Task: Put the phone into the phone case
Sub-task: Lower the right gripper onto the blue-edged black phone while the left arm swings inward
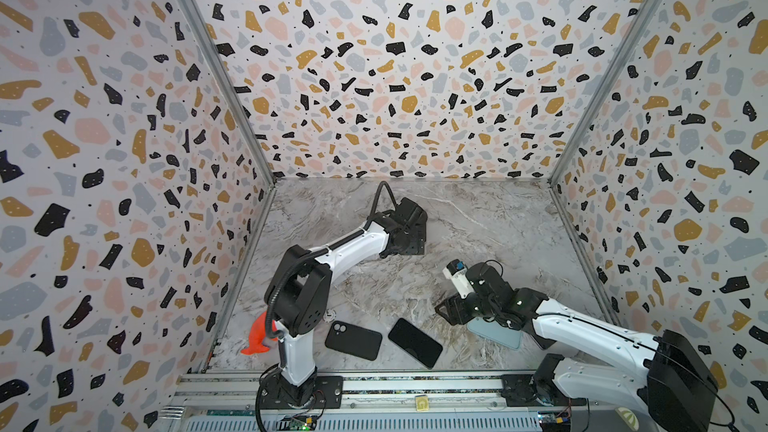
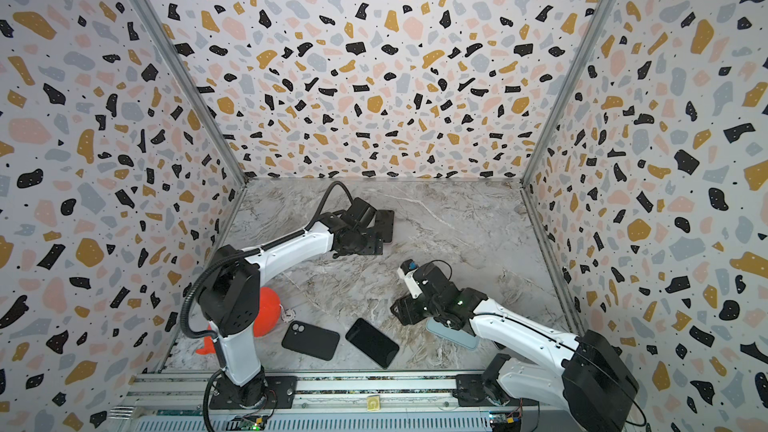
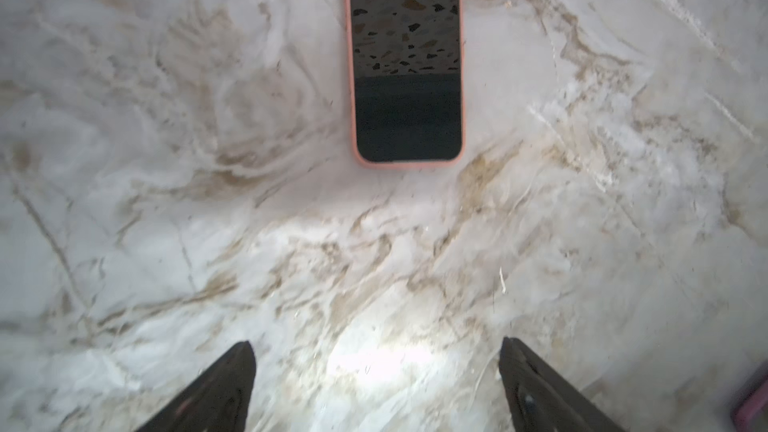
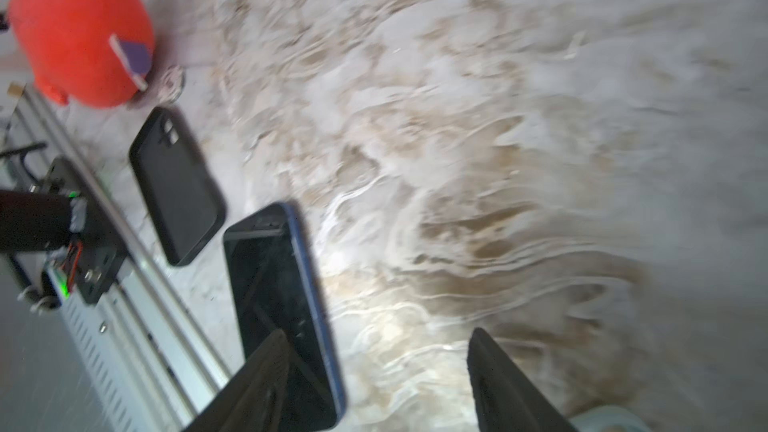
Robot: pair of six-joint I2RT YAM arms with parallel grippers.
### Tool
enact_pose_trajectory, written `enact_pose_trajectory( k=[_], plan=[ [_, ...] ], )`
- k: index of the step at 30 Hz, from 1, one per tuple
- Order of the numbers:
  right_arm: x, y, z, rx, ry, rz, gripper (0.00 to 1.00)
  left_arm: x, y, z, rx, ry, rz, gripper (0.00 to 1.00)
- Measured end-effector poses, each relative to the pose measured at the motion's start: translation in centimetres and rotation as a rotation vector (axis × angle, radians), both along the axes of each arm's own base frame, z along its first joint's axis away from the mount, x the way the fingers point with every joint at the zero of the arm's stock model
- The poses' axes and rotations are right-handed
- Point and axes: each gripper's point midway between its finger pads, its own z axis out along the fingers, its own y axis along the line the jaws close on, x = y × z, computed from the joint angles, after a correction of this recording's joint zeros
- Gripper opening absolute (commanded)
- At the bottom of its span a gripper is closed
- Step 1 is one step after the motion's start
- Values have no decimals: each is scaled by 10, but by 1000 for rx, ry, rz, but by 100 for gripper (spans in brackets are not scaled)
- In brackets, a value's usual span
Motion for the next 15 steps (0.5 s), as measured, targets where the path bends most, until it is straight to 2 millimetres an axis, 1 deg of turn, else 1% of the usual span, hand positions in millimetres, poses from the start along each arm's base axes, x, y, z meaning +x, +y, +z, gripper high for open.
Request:
enact_pose_trajectory(
  k=[4, 8, 12, 15],
  plan=[
    [-22, 13, -12, -98, -8, 88, 70, -28, 22, -9, 17, 24, -1, 92],
    [-39, 29, -25, -203, -28, 168, 70, -49, 38, -16, 31, 45, 0, 92],
    [-57, 48, -35, -270, -46, 252, 71, -58, 50, -15, 21, 47, 5, 92],
    [-60, 57, -38, -291, -45, 272, 73, -59, 61, -16, 13, 43, 24, 92]
  ],
)
